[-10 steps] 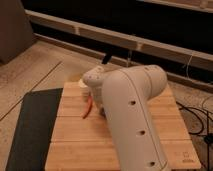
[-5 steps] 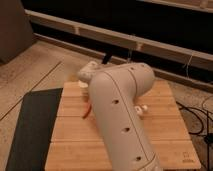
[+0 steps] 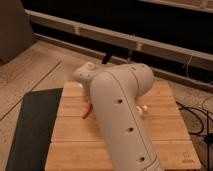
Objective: Wipe the white sponge on the table
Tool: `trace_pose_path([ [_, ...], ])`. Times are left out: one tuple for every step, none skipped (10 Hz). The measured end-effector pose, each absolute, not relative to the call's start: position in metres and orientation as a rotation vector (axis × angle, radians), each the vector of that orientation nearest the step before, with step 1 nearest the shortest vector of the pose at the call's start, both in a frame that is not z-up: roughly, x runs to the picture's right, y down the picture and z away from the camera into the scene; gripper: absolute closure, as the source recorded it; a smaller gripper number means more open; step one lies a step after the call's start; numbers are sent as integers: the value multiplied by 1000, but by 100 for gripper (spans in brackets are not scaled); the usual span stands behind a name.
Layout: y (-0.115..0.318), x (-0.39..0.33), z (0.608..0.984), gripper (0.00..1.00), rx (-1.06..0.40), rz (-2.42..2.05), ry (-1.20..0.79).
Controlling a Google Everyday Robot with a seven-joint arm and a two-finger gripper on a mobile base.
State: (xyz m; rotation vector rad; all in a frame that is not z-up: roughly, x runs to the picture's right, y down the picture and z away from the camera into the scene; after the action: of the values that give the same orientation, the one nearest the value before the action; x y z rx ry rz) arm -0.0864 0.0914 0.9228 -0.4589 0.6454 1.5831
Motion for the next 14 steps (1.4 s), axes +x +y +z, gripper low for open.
trace_pose_path([
  [94, -88, 915, 100, -467, 1583, 640],
  [98, -85, 908, 100, -470, 1585, 643],
  [104, -76, 902, 100, -472, 1593, 658],
  [111, -65, 899, 100, -474, 1607, 685],
  [115, -55, 898, 100, -472, 1618, 707],
  [117, -40, 901, 100, -460, 1637, 733],
  [112, -29, 906, 100, -440, 1653, 743],
  [100, -20, 911, 100, -413, 1664, 732],
  [89, -19, 914, 100, -400, 1661, 711],
  [72, -25, 918, 99, -389, 1652, 663],
  [62, -34, 920, 93, -391, 1641, 622],
  [58, -43, 919, 84, -402, 1629, 594],
  [61, -52, 918, 73, -421, 1618, 576],
  [69, -57, 916, 64, -444, 1612, 576],
])
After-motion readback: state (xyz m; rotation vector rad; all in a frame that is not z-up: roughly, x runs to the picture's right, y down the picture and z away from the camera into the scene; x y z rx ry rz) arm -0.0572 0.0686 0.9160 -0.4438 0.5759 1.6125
